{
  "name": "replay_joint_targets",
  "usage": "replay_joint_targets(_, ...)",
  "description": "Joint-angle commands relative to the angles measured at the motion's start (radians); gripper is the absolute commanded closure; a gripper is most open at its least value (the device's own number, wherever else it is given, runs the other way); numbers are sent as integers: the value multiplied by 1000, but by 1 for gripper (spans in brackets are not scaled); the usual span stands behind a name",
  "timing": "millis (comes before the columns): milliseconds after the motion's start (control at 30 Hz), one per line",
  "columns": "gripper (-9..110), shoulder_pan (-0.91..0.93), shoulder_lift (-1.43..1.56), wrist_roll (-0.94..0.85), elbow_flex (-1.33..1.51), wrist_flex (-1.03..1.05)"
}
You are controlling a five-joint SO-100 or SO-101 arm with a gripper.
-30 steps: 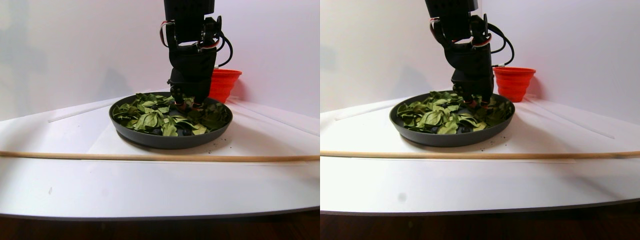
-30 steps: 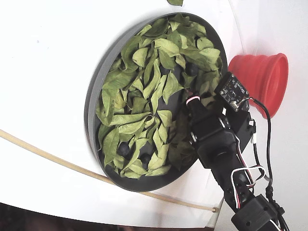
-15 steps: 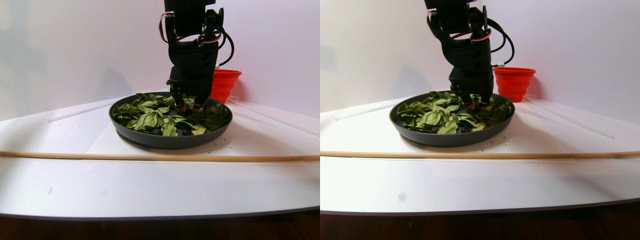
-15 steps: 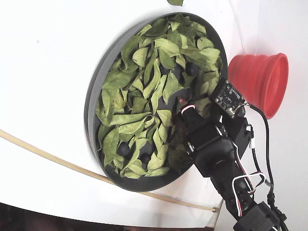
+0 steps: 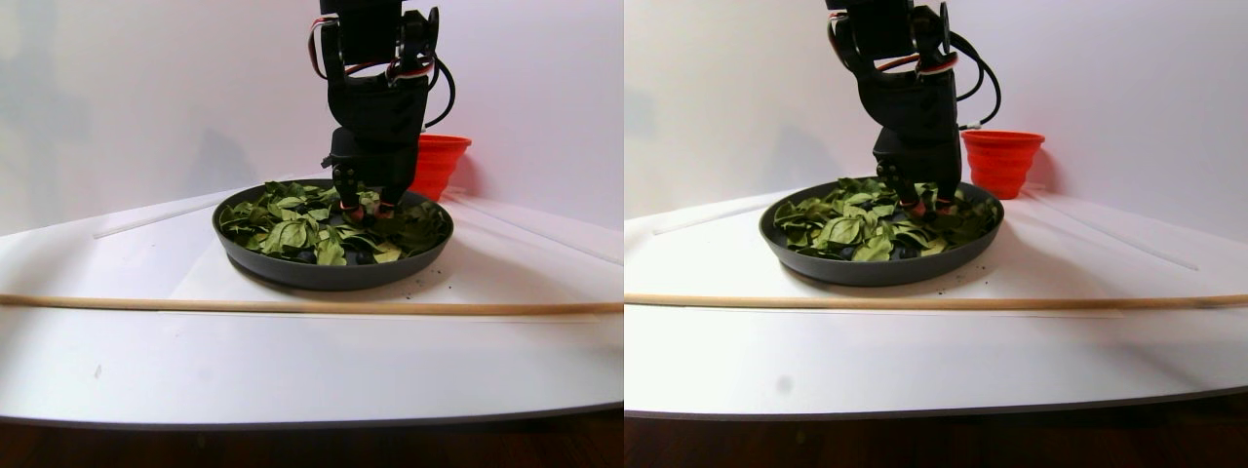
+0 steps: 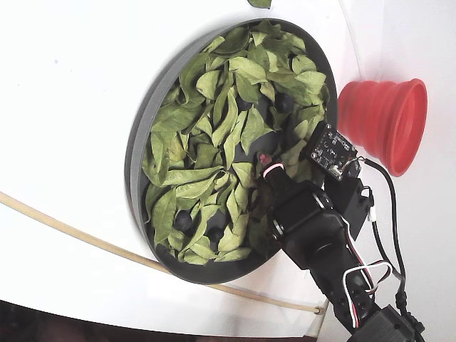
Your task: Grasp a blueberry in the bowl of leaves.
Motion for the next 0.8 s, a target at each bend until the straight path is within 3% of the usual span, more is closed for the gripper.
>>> replay_joint_targets(0, 92, 14, 117, -18, -11, -23)
replay_joint_targets(767, 92, 23, 235, -118, -20, -54)
